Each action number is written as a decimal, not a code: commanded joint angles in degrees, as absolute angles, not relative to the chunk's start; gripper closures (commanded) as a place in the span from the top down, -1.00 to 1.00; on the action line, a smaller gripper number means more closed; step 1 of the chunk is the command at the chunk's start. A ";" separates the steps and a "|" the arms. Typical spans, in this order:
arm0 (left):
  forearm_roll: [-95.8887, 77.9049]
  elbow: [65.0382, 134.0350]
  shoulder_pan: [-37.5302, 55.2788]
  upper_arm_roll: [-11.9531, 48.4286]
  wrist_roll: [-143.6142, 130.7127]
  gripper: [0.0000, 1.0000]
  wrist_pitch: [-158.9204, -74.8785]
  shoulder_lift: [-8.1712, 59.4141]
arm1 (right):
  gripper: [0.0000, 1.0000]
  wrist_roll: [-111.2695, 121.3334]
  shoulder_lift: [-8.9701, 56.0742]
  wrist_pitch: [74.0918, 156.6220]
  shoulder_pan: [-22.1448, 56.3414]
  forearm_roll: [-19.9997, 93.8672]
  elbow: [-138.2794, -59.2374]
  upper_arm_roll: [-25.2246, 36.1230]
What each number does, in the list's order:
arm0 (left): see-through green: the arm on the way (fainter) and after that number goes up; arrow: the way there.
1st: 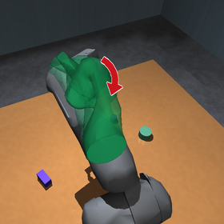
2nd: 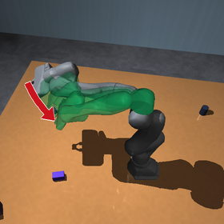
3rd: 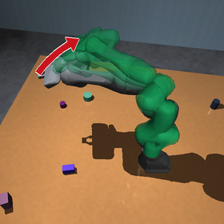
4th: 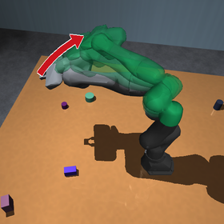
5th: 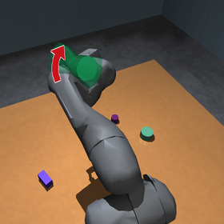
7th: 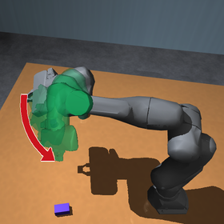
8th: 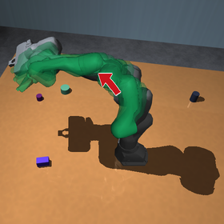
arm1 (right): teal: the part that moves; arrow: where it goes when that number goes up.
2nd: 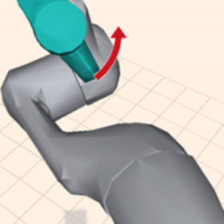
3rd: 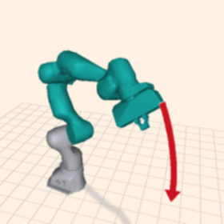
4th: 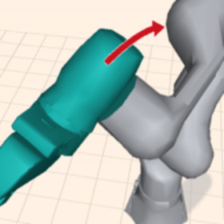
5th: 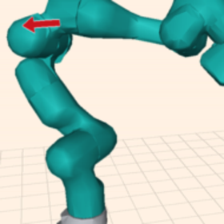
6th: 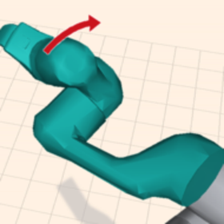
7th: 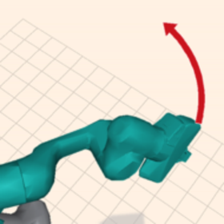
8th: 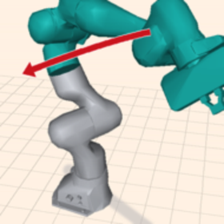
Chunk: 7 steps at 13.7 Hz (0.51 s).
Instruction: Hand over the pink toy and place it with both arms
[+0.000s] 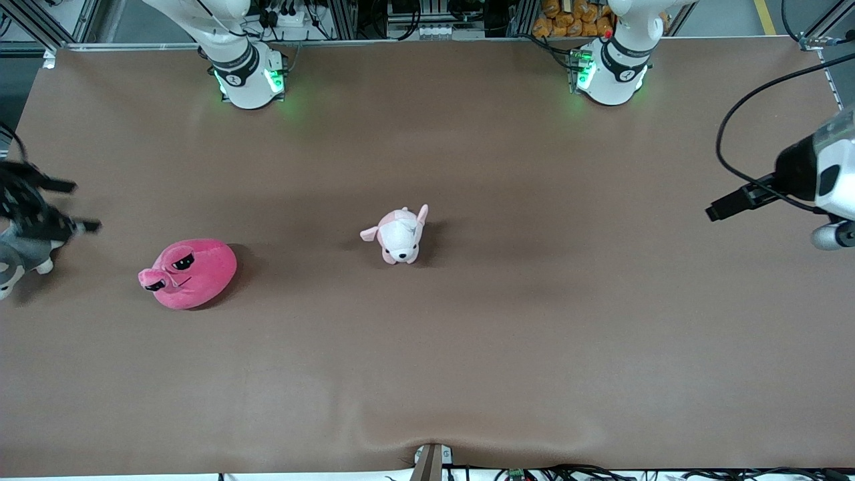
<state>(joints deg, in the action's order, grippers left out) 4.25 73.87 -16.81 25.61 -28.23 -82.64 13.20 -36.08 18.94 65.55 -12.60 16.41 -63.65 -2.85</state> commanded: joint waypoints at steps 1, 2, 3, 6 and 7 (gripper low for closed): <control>4.40 74.00 -18.98 26.19 -23.83 1.00 -82.09 12.13 | 1.00 -18.97 9.52 64.07 -11.52 11.09 -65.12 -3.60; 4.22 74.09 -18.64 25.93 -23.04 1.00 -82.09 11.78 | 1.00 -14.29 8.19 64.07 -11.17 8.55 -66.17 -3.78; 4.22 74.79 -17.94 24.36 -22.59 1.00 -82.18 10.91 | 1.00 -10.67 6.87 64.51 -10.81 6.35 -67.40 -3.87; 3.52 79.96 -9.97 14.80 -20.49 1.00 -82.35 5.65 | 1.00 -3.28 1.52 70.90 -10.72 5.27 -77.05 -3.78; 2.04 82.85 -6.71 10.85 -19.78 1.00 -82.44 3.28 | 1.00 0.49 -0.59 73.54 -10.72 5.19 -80.47 -3.69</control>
<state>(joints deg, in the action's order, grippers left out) 3.83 75.80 -11.95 17.36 -22.07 -82.16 9.97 -5.61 4.55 68.58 -10.79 6.59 -71.49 -3.74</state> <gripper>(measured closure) 0.000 0.000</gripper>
